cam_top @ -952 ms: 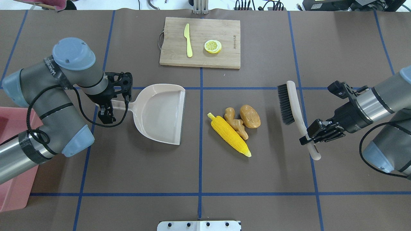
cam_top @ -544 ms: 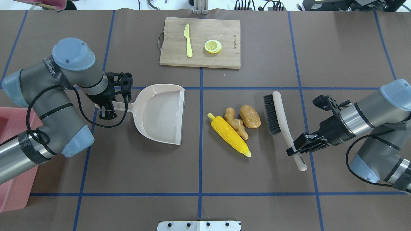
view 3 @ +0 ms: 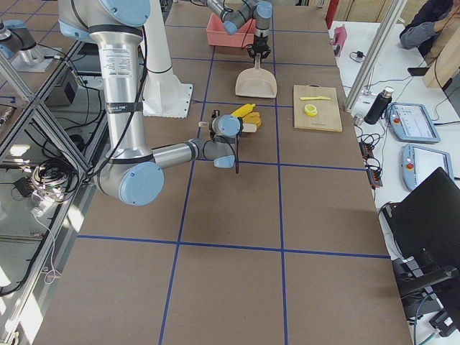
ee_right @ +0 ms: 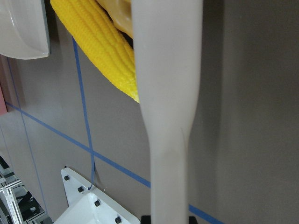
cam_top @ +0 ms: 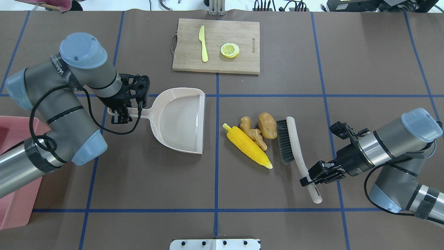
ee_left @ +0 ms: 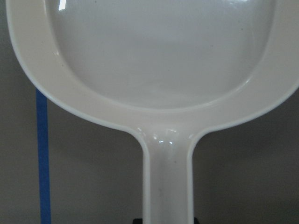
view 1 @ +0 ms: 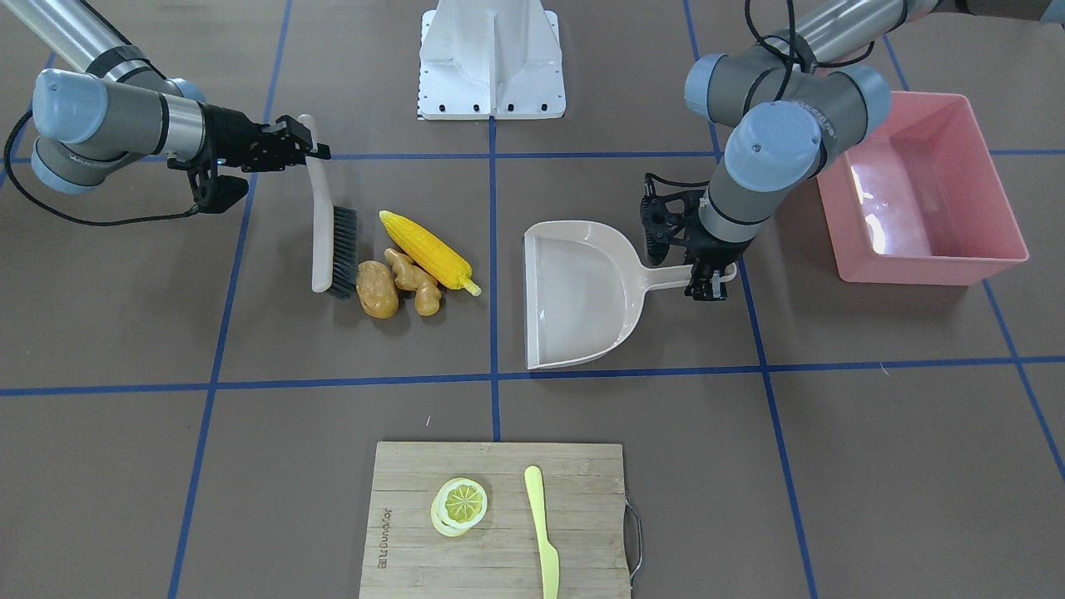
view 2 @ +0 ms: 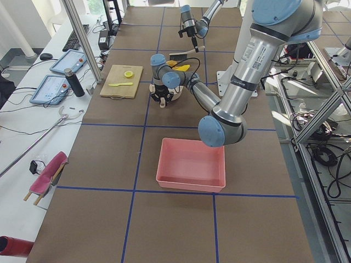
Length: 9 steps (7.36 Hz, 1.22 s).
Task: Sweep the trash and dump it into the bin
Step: 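Slide the dustpan with the left gripper up against the corn and potatoes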
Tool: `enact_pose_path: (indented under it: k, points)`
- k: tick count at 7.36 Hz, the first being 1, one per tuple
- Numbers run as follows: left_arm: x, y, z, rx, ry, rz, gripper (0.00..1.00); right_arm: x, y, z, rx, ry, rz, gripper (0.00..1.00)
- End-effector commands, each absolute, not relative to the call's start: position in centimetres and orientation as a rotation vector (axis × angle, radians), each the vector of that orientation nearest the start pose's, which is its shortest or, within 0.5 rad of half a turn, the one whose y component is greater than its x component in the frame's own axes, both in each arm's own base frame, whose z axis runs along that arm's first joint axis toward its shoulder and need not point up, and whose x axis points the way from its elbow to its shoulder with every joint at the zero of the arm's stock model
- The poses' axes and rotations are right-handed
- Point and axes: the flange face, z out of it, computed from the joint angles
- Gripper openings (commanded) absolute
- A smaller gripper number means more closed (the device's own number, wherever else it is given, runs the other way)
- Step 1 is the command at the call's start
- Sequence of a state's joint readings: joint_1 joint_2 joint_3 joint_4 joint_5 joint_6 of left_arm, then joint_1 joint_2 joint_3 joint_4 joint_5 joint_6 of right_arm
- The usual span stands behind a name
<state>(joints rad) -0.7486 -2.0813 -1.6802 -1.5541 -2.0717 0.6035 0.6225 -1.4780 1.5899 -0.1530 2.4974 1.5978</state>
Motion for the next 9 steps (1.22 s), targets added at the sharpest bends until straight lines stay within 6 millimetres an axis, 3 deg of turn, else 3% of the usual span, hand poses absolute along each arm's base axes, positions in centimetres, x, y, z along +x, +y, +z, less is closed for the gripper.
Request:
enact_pose_path:
  k: [1,3,5,6,8,9]
  points:
    - [44.6,-52.4,29.3,0.584,0.603,1.508,0.00,-36.9,-32.8,43.6,-0.283,-1.542,-0.188,0.00]
    - [48.2,-50.5,28.1,0.591,0.572,1.551,0.00,-36.3,-32.4,41.6,-0.280,-1.570,-0.194,0.00]
    - [49.4,-49.7,26.9,0.603,0.578,1.568,0.00,-36.4,-32.3,42.0,-0.288,-1.564,-0.192,0.00]
    - [50.0,-49.3,26.5,0.606,0.576,1.576,0.00,-36.2,-32.1,42.8,-0.290,-1.557,-0.197,0.00]
    - [50.7,-48.7,26.3,0.609,0.571,1.587,0.00,-35.8,-31.8,47.2,-0.277,-1.596,-0.218,0.00]
    - [50.7,-48.7,26.2,0.610,0.570,1.589,0.00,-35.8,-31.8,48.1,-0.280,-1.607,-0.217,0.00]
